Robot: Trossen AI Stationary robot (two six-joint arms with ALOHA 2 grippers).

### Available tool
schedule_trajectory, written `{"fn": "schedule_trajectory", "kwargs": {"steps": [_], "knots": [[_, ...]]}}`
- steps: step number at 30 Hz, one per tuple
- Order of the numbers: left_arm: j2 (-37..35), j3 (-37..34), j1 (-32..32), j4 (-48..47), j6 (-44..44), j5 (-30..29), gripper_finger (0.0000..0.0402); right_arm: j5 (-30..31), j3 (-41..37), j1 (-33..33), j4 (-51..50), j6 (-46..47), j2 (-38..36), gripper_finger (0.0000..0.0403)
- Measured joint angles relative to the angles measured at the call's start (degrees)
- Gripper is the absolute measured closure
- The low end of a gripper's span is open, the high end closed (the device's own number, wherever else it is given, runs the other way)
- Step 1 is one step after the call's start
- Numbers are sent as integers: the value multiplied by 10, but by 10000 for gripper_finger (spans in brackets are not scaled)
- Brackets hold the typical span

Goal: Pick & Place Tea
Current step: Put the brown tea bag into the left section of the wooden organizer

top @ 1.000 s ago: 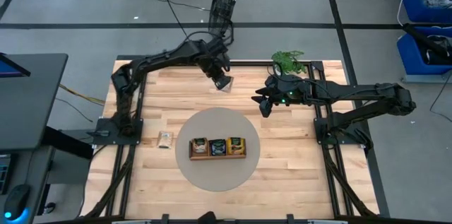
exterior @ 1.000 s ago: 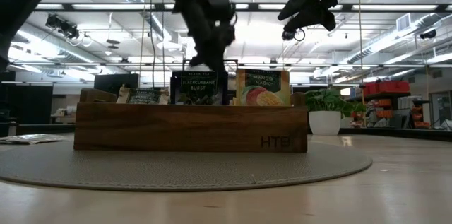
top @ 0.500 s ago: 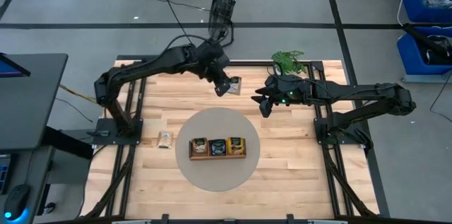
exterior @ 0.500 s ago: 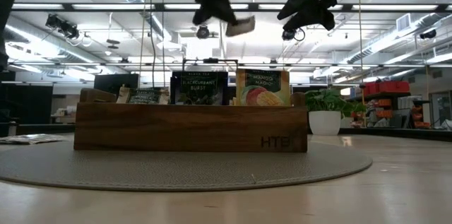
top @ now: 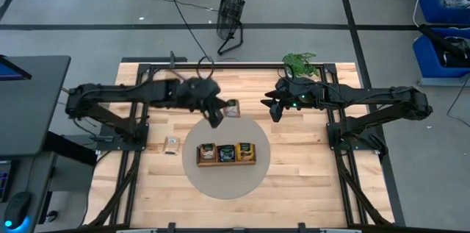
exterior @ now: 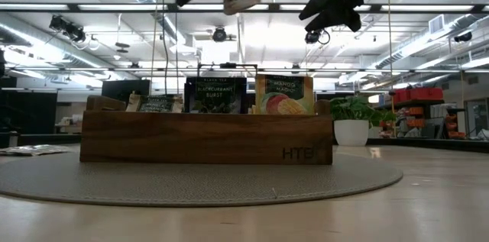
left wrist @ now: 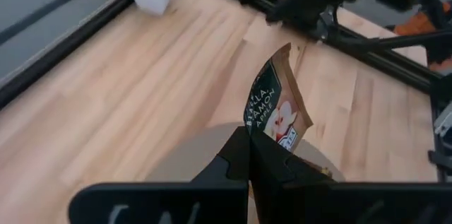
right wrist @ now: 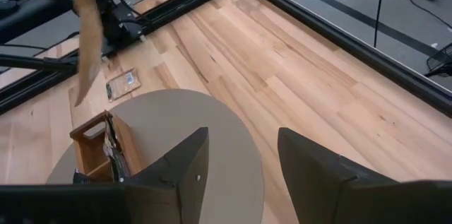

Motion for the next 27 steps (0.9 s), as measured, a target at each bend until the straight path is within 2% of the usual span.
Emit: {"fn": "schedule_trajectory", "kwargs": {"steps": [7,11,17,23,27], "knots": [[-51,-71,-85,-15,-69,-76,400,22,0,0,0,-3,0,224],[-52,-92,-141,-33,-96,-117,400,39,0,0,0,-3,0,224],[-52,-132,-216,-47,-192,-199,400,49,0,0,0,2,0,224],[-52,-164,-273,-51,-246,-216,400,58,0,0,0,5,0,224],[-51,-177,-305,-67,-273,-250,400,59,0,0,0,18,0,224]]}}
